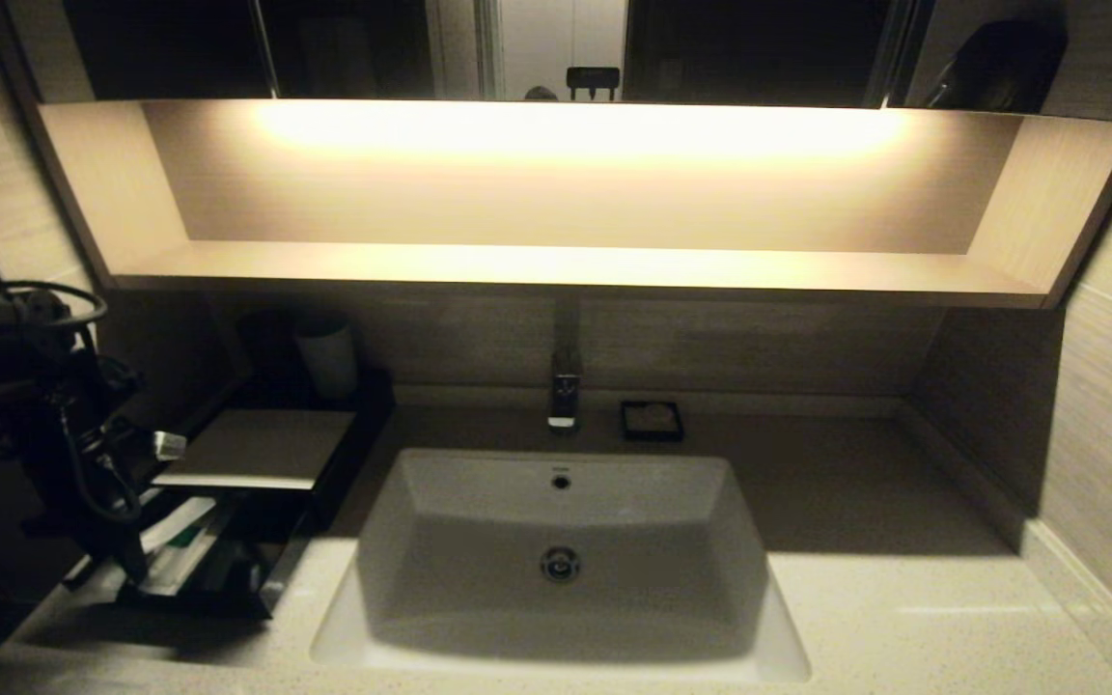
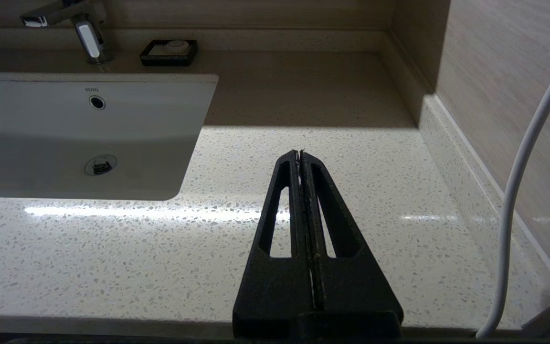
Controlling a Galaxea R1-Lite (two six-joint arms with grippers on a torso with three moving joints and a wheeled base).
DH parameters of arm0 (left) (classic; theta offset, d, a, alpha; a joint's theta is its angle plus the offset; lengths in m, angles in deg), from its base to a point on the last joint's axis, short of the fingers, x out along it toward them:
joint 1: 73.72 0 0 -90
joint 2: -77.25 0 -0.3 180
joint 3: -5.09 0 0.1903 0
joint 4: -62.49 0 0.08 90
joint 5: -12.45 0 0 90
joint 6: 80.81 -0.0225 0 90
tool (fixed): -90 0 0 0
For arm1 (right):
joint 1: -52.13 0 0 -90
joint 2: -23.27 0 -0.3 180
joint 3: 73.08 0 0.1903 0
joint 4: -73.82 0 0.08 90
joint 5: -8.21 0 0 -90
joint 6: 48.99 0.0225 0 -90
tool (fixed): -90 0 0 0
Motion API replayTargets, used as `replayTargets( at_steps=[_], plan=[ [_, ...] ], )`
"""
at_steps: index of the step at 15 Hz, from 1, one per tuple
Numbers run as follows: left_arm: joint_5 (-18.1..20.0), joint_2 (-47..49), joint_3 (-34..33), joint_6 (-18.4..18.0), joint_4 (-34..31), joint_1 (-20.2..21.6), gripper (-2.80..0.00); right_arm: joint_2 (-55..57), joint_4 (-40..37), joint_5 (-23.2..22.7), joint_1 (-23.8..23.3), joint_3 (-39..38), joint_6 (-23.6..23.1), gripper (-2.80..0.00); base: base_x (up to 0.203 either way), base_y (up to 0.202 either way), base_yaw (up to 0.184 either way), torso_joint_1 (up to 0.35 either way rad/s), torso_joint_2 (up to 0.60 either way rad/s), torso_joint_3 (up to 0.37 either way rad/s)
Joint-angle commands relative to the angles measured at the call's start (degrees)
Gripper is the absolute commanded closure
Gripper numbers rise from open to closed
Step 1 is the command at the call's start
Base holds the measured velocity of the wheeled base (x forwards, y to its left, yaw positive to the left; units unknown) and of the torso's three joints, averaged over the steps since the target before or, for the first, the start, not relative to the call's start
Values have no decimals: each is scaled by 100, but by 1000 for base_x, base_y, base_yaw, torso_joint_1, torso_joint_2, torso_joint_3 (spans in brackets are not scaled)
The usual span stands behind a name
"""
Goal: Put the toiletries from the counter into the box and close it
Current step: Place the bathroom toiletry into the drawer
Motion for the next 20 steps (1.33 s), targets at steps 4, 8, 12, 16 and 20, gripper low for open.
replayTargets(
  at_steps=[4,8,12,16,20],
  plan=[
    [4,91,97,-16,-41,3,0,0,-2,0,0,-1,4,0,0,0,0,0,0,0],
    [4,167,209,-13,-38,3,0,0,-2,0,0,-1,4,0,0,0,0,0,0,0],
    [4,197,296,-13,-41,3,0,0,-2,0,0,-1,4,0,0,0,0,0,0,0],
    [4,232,304,-22,-32,-6,0,0,-2,0,0,-1,4,0,0,0,0,0,0,0],
    [4,249,313,-22,3,-50,0,0,-2,0,0,-1,4,0,0,0,0,0,0,0]
  ],
)
